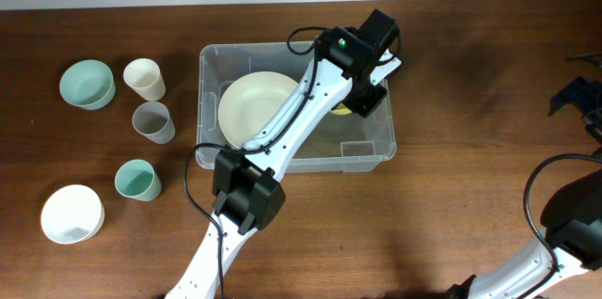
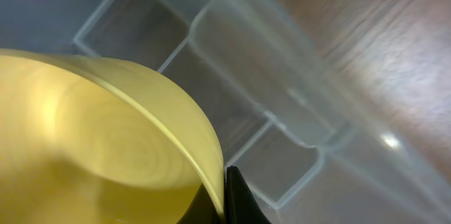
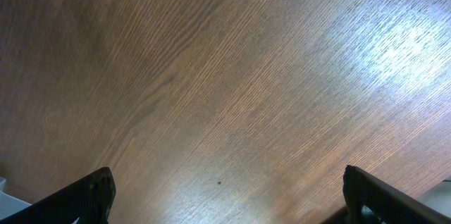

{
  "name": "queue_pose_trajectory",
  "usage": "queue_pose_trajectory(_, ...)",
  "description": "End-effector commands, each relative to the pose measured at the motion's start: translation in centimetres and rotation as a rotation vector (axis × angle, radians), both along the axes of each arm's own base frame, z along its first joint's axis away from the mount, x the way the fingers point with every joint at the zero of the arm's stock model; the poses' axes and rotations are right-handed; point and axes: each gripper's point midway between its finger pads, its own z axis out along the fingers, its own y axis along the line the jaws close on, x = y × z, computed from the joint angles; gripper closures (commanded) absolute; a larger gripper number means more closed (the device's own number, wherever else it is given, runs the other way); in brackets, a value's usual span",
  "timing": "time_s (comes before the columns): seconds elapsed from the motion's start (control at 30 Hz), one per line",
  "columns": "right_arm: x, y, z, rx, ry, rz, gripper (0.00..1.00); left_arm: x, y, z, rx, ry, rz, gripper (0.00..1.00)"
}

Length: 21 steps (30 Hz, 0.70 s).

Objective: Pack container
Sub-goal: 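Lower the yellow bowl into the bin's right side and release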

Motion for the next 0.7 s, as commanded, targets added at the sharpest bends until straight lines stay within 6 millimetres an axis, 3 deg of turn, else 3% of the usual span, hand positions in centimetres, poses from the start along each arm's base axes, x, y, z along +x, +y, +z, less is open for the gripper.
queue_pose_trajectory(0.0, -0.2, 0.0, 0.8, -0.021, -0.013, -0.008, 0.01, 0.5, 1.4, -2.1, 0.086, -0.001, 0.060, 0.99)
queue_pose_trajectory(0.67, -0.2, 0.0, 0.8, -0.021, -0.013, -0.008, 0.01, -0.1, 0.6, -4.2, 0.094, 0.022, 0.036, 0.98)
